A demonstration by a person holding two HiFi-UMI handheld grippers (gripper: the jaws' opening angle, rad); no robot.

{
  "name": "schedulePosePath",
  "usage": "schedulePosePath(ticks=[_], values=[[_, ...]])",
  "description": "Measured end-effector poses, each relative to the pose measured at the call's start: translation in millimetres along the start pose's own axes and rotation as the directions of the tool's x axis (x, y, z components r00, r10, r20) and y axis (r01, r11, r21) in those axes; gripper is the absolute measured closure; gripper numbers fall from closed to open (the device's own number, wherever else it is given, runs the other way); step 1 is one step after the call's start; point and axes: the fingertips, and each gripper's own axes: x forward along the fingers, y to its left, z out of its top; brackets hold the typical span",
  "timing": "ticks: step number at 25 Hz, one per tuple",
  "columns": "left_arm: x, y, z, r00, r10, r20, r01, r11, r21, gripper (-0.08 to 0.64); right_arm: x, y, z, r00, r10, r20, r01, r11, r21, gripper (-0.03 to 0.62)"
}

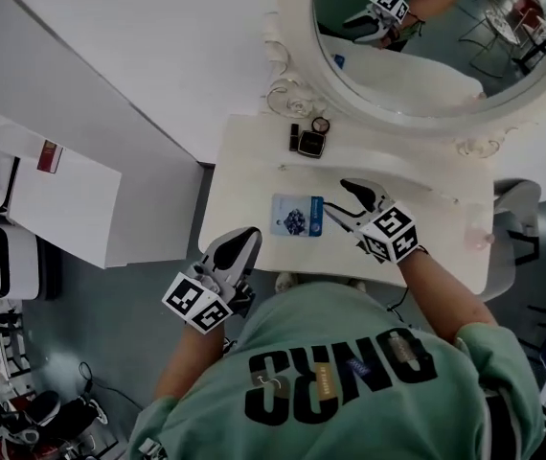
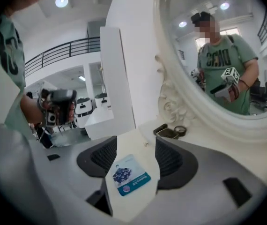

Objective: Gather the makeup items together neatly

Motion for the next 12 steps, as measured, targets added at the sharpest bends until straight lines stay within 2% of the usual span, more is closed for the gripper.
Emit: schedulePosePath(ticks=[3,7,10,12], values=[[35.3,-33.1,5.0,0.997,-0.073,0.003,0.073,0.997,0.022,0.552,-82.7,-28.2,28.5,0.991,-0.064,0.116,0.058,0.997,0.047,0.384],[77.4,-70.1,6.3,0.990,-0.141,-0.008,0.142,0.989,0.036,0.552,-183.7,-59.3,39.2,0.958,-0.166,0.235,0.142,0.983,0.117,0.511],[105.5,-92.5,6.6,0.982,-0.190,-0.016,0.191,0.980,0.049,0.552,-240.2,-79.9,26.1,0.928,-0.262,0.267,0.218,0.959,0.182,0.596],[119.3,-104.7,3.5,0.975,-0.220,-0.022,0.221,0.974,0.057,0.552,-264.3,-87.4,13.4,0.918,-0.293,0.265,0.241,0.947,0.214,0.597]])
